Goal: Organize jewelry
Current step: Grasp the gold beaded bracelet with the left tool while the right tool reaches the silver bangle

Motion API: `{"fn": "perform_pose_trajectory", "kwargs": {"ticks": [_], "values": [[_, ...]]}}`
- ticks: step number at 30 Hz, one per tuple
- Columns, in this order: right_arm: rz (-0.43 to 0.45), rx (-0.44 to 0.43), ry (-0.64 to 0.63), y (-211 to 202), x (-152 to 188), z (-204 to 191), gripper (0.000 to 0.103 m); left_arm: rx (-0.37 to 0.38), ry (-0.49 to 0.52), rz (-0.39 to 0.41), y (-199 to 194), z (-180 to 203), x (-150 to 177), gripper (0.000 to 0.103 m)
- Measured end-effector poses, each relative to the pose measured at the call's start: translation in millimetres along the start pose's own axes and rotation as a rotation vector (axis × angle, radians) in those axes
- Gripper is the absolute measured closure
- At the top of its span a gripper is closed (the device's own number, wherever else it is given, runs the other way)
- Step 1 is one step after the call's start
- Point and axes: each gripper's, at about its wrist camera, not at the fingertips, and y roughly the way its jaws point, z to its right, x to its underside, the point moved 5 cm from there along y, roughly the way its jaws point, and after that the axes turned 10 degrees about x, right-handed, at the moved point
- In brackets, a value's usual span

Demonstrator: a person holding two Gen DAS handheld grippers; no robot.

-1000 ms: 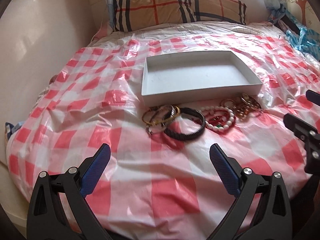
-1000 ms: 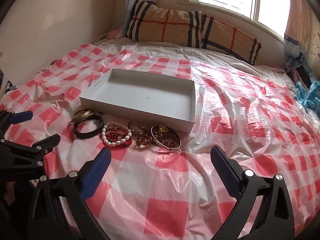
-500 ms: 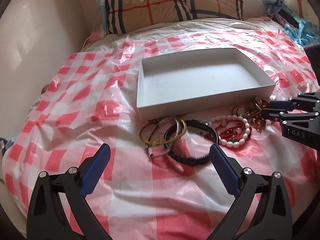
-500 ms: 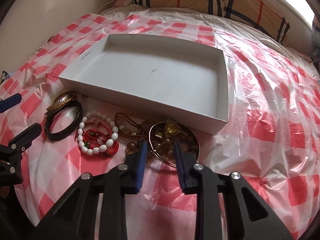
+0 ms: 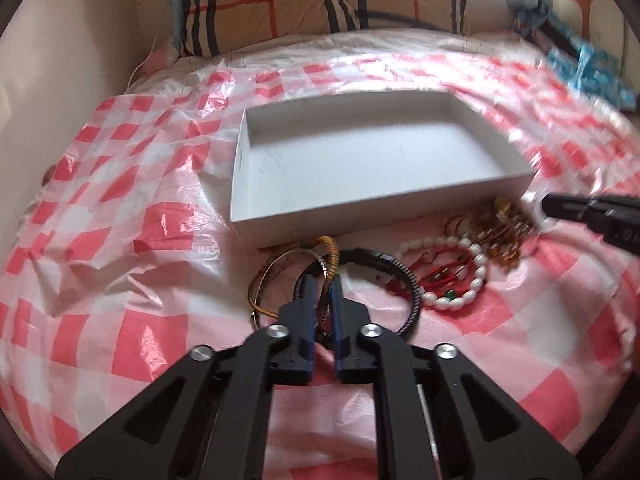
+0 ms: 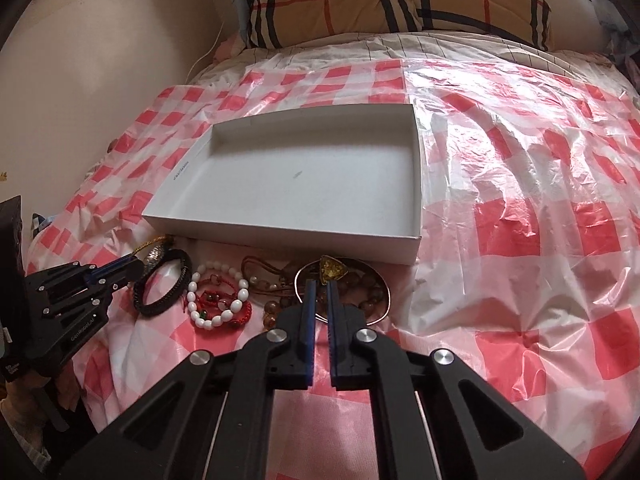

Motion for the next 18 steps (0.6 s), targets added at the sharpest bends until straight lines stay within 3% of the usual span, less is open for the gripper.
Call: {"fn": "perform_pose_trajectory", "kwargs": {"ticks": [1,2,3,4,10,11,12,13,16,18], "values": [[0.011,0.005,-0.01,-2.2,-0.4,-2.4,0.096,0.03,-0.023,0.02,-4.6,-1.8,-0.5,0.1],[0.011,0.01,-0.017,-1.2,0.1,-3.9,0.084,0.057,-0.047,0.04,-9.4,-3.6,-0.6,0.1],[-0.001,0.017,-0.027,1.5,1.5,-6.2,0.069,0.072,-0.068,0.061,-14.3,-6.4,-0.8,0.1],[-0.002,0.023,-0.038,4.6,3.0,-7.8,0.044,0.075,-0.078,0.068,-16.5,-8.4,0.1,0.1],[-0.023,0.094,-0.173,25.4,7.2,-31.5,0.04,0.059,-0.101,0.033,-10.6,-14.6,5.0,0.099],[-0.036,0.101,-0.186,30.2,9.4,-32.8,0.047,0.054,-0.089,0.035,-10.6,-12.6,4.9,0.099],[-0.049,0.107,-0.198,34.3,12.1,-34.5,0.061,0.049,-0.073,0.037,-10.9,-10.0,4.9,0.099],[-0.067,0.109,-0.205,37.3,14.8,-35.2,0.086,0.046,-0.062,0.041,-12.0,-8.4,4.7,0.099],[-0.059,0.062,-0.154,30.4,11.7,-27.2,0.099,0.059,-0.058,0.07,-18.1,-7.7,1.9,0.1],[-0.046,0.01,-0.091,22.6,7.2,-19.2,0.1,0.094,-0.079,0.095,-24.0,-8.9,0.3,0.1]]}}
